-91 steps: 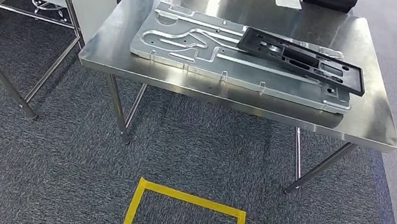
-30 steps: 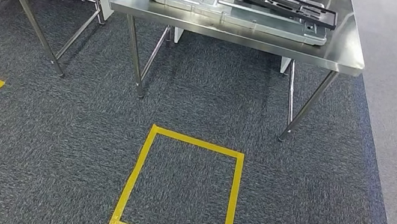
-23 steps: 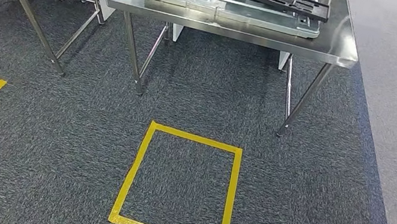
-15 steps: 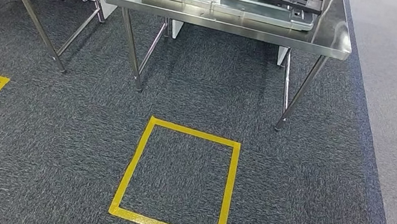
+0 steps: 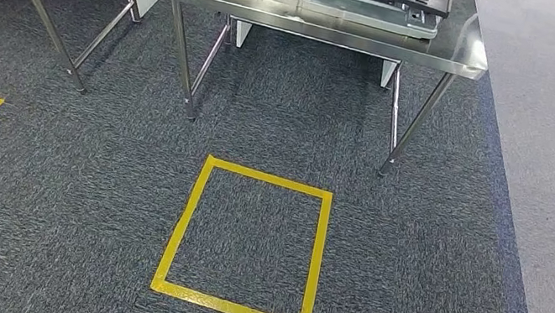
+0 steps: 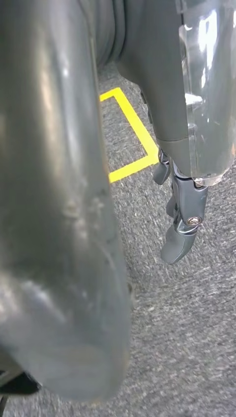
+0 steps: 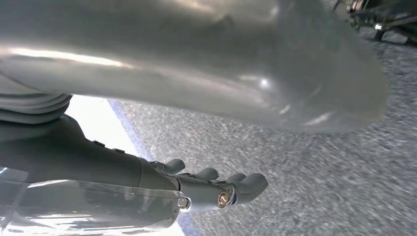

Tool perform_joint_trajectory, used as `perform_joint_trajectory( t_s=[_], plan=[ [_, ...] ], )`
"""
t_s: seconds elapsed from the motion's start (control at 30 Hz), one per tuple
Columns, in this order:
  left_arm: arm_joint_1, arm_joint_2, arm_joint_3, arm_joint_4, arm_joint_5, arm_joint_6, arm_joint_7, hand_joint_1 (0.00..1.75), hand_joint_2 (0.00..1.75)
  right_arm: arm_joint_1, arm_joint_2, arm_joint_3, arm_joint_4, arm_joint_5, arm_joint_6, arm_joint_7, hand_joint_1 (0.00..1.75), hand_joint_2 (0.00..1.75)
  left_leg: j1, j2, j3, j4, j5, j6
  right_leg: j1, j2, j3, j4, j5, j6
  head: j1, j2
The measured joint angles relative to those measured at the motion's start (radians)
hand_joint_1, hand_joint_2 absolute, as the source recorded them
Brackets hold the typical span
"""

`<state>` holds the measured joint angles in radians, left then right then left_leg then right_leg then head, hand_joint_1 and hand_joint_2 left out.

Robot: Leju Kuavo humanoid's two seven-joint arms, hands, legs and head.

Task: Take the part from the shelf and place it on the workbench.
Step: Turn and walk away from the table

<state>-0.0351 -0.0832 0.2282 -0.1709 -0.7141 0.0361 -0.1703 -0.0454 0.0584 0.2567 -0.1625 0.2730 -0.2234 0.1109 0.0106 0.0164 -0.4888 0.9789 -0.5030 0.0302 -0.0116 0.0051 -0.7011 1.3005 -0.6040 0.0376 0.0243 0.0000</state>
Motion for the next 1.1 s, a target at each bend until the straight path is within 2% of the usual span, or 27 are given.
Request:
perform_joint_trajectory(
  t_s=[0.03,0.07,0.13,0.2,0.3,0.37,0.4,0.47,0.5,0.53,0.57,0.63,0.67,0.7,0.73,0.8,0.87,0.9,0.97,1.0,1.03,1.07,1.1],
  plan=[
    [0.001,0.0,0.0,0.0,-0.001,0.0,0.003,0.0,0.0,0.001,0.0,0.0,0.0,0.002,0.004,0.002,0.0,0.0,0.0,0.003,-0.001,0.002,0.0,-0.001,-0.001,-0.001,-0.001,0.006,0.01,0.001,0.0,0.0],
    [0.0,-0.001,0.0,0.0,-0.003,0.0,0.007,0.0,0.0,0.001,0.0,0.0,0.0,0.004,0.007,0.004,0.0,0.0,0.0,0.004,0.0,0.003,-0.001,-0.002,-0.002,-0.002,0.018,-0.03,0.037,0.0,0.0,0.0],
    [0.0,-0.003,0.0,0.0,-0.006,0.0,0.013,0.0,0.0,0.002,0.0,0.0,0.0,0.007,0.011,0.007,0.0,0.0,0.0,0.006,0.003,0.005,-0.005,-0.008,-0.001,-0.011,0.09,-0.172,0.105,-0.005,0.0,0.0],
    [-0.001,-0.004,0.0,0.0,-0.009,0.0,0.016,0.0,0.0,0.002,0.0,0.0,0.0,0.008,0.014,0.008,0.0,0.0,-0.004,0.009,0.002,0.009,-0.009,-0.016,0.004,-0.02,0.138,-0.275,0.134,-0.014,-0.001,0.0],
    [-0.003,-0.005,0.0,0.0,-0.009,0.003,0.017,0.0,0.0,0.001,0.001,0.0,0.0,0.009,0.019,0.009,0.0,0.0,-0.007,0.015,0.0,0.009,-0.012,-0.029,0.008,-0.016,0.139,-0.293,0.131,-0.031,-0.002,0.0],
    [-0.004,-0.005,0.0,0.0,-0.009,0.004,0.017,0.0,0.0,0.001,0.003,0.0,0.0,0.009,0.022,0.009,0.0,0.0,-0.005,0.009,-0.009,0.035,-0.035,-0.039,0.004,-0.014,0.142,-0.299,0.134,-0.043,-0.003,0.0],
    [-0.004,-0.005,0.0,0.0,-0.009,0.005,0.017,0.0,0.0,0.001,0.005,0.0,0.0,0.009,0.022,0.01,0.0,0.0,-0.004,0.004,-0.029,0.079,-0.062,-0.043,0.003,-0.013,0.143,-0.302,0.135,-0.05,-0.004,0.0],
    [-0.003,-0.005,0.0,0.0,-0.009,0.005,0.016,0.0,0.0,0.001,0.005,0.0,0.0,0.009,0.023,0.01,0.0,0.0,-0.002,-0.004,-0.093,0.216,-0.128,-0.047,0.006,-0.01,0.141,-0.302,0.135,-0.057,-0.006,0.0],
    [-0.001,-0.005,0.0,0.0,-0.01,0.005,0.015,0.0,0.0,0.001,0.005,0.0,0.0,0.009,0.023,0.01,0.0,0.0,-0.001,-0.005,-0.123,0.278,-0.148,-0.048,0.008,-0.006,0.141,-0.301,0.135,-0.058,-0.005,0.0],
    [0.0,-0.005,0.0,0.0,-0.01,0.005,0.015,0.0,0.0,0.001,0.005,0.0,0.0,0.009,0.023,0.01,0.0,0.0,-0.001,-0.006,-0.138,0.307,-0.147,-0.048,0.009,-0.002,0.141,-0.3,0.135,-0.059,-0.005,0.0],
    [0.001,-0.005,0.0,0.0,-0.011,0.005,0.014,0.0,0.0,0.001,0.006,0.0,0.0,0.009,0.023,0.01,0.0,0.0,-0.001,-0.006,-0.136,0.298,-0.126,-0.046,0.011,0.004,0.141,-0.298,0.135,-0.059,-0.005,0.0],
    [0.002,-0.005,0.0,0.0,-0.011,0.005,0.014,0.0,0.0,0.0,0.007,0.0,0.0,0.008,0.022,0.01,0.0,0.0,-0.001,-0.013,-0.084,0.174,-0.049,-0.035,0.013,0.014,0.142,-0.294,0.134,-0.058,-0.005,0.0],
    [0.002,-0.005,0.0,0.0,-0.011,0.005,0.013,0.0,0.0,0.0,0.008,0.0,0.0,0.008,0.022,0.01,0.0,0.0,-0.002,-0.02,-0.055,0.106,-0.021,-0.03,0.015,0.019,0.141,-0.29,0.134,-0.056,-0.005,0.0],
    [0.002,-0.004,0.0,0.0,-0.011,0.005,0.013,0.0,0.0,-0.001,0.008,0.0,0.0,0.008,0.022,0.01,0.0,0.0,-0.004,-0.026,-0.037,0.06,-0.006,-0.026,0.016,0.022,0.138,-0.288,0.134,-0.053,-0.005,0.0],
    [0.001,-0.004,0.0,0.0,-0.011,0.005,0.013,0.0,0.0,-0.001,0.009,0.0,0.0,0.008,0.022,0.01,0.0,0.0,-0.005,-0.03,-0.03,0.037,-0.003,-0.023,0.016,0.025,0.135,-0.286,0.135,-0.049,-0.005,0.0],
    [0.0,-0.004,0.0,0.0,-0.011,0.005,0.012,0.0,0.0,0.0,0.009,0.0,0.0,0.008,0.022,0.01,0.0,0.0,-0.007,-0.029,-0.03,0.03,-0.002,-0.018,0.016,0.029,0.13,-0.285,0.139,-0.037,-0.004,0.0],
    [0.0,-0.005,0.0,0.0,-0.012,0.005,0.012,0.0,0.0,0.002,0.008,0.0,0.0,0.008,0.024,0.01,0.0,0.0,-0.003,-0.021,-0.029,0.022,0.008,-0.006,0.013,0.023,0.123,-0.266,0.122,-0.024,-0.003,0.0],
    [0.0,-0.006,0.0,0.0,-0.013,0.004,0.012,0.0,0.0,0.002,0.008,0.0,0.0,0.008,0.025,0.011,0.0,0.0,-0.001,-0.017,-0.029,0.018,0.012,-0.001,0.011,0.018,0.109,-0.233,0.098,-0.018,-0.002,0.0],
    [0.001,-0.007,0.0,0.0,-0.014,0.003,0.012,0.0,0.0,0.002,0.008,0.0,0.0,0.008,0.029,0.014,0.0,0.0,-0.001,-0.008,-0.034,0.017,0.017,0.005,0.005,0.008,0.054,-0.11,0.027,-0.006,0.0,0.0],
    [0.001,-0.007,0.0,0.0,-0.014,0.003,0.012,0.0,0.0,0.002,0.008,0.0,0.0,0.008,0.029,0.016,0.0,0.0,-0.001,-0.004,-0.037,0.018,0.017,0.005,0.002,0.006,0.027,-0.047,0.002,-0.002,0.0,0.0],
    [0.002,-0.008,0.0,0.0,-0.014,0.002,0.012,0.0,0.0,0.002,0.008,0.0,0.0,0.008,0.03,0.018,0.0,0.0,-0.001,0.0,-0.038,0.018,0.018,0.005,-0.001,0.004,0.012,-0.01,-0.007,0.002,0.0,0.0],
    [0.002,-0.008,0.0,0.0,-0.014,0.002,0.012,0.0,0.0,0.002,0.008,0.0,0.0,0.008,0.031,0.02,0.0,0.0,-0.001,0.004,-0.038,0.019,0.018,0.005,-0.004,0.002,0.017,-0.013,0.006,0.005,0.001,0.0],
    [0.002,-0.009,0.0,0.0,-0.014,0.001,0.012,0.0,0.0,0.002,0.007,0.0,0.0,0.008,0.031,0.022,0.0,0.0,0.0,0.006,-0.037,0.019,0.017,0.003,-0.007,-0.001,0.043,-0.058,0.036,0.006,0.001,0.0]
  ],
)
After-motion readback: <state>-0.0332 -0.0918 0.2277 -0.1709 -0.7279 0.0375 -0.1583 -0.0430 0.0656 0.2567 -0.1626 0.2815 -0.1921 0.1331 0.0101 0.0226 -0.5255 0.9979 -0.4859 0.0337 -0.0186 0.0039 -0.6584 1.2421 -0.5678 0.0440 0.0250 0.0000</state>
